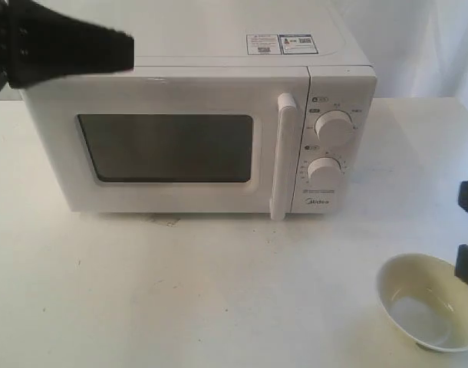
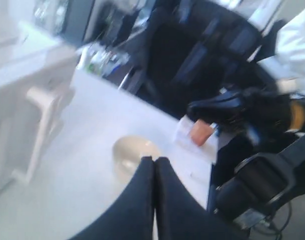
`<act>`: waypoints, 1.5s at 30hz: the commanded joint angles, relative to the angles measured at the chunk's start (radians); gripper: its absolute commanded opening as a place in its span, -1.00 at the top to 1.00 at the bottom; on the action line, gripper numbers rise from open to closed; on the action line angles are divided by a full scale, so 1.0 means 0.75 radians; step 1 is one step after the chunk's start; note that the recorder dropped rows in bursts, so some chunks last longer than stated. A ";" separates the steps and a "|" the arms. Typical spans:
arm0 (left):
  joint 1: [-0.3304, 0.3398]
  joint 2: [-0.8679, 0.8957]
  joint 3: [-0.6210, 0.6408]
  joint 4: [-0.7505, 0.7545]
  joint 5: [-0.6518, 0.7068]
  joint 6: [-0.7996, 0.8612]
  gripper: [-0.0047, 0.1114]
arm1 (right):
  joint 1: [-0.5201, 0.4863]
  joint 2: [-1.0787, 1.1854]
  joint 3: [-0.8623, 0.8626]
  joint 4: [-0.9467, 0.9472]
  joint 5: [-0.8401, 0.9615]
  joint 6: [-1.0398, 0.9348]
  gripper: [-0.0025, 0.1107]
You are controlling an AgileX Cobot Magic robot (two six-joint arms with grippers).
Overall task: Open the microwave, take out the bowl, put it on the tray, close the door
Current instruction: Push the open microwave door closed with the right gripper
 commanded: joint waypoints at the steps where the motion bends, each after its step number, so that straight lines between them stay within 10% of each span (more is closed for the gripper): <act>1: -0.009 -0.048 -0.008 0.401 -0.123 -0.285 0.92 | -0.002 0.096 0.002 -0.212 -0.540 -0.064 0.96; 20: -0.009 -0.677 0.230 0.903 -0.203 -0.734 0.92 | -0.020 1.128 -0.613 -0.808 -0.158 0.096 0.96; 30: -0.009 -1.049 0.244 1.514 -0.066 -1.332 0.92 | -0.247 1.315 -0.756 -0.816 -0.362 0.096 0.96; 45: -0.009 -1.232 0.242 1.654 -0.007 -1.443 0.92 | -0.353 1.385 -0.790 -0.794 -0.468 0.083 0.96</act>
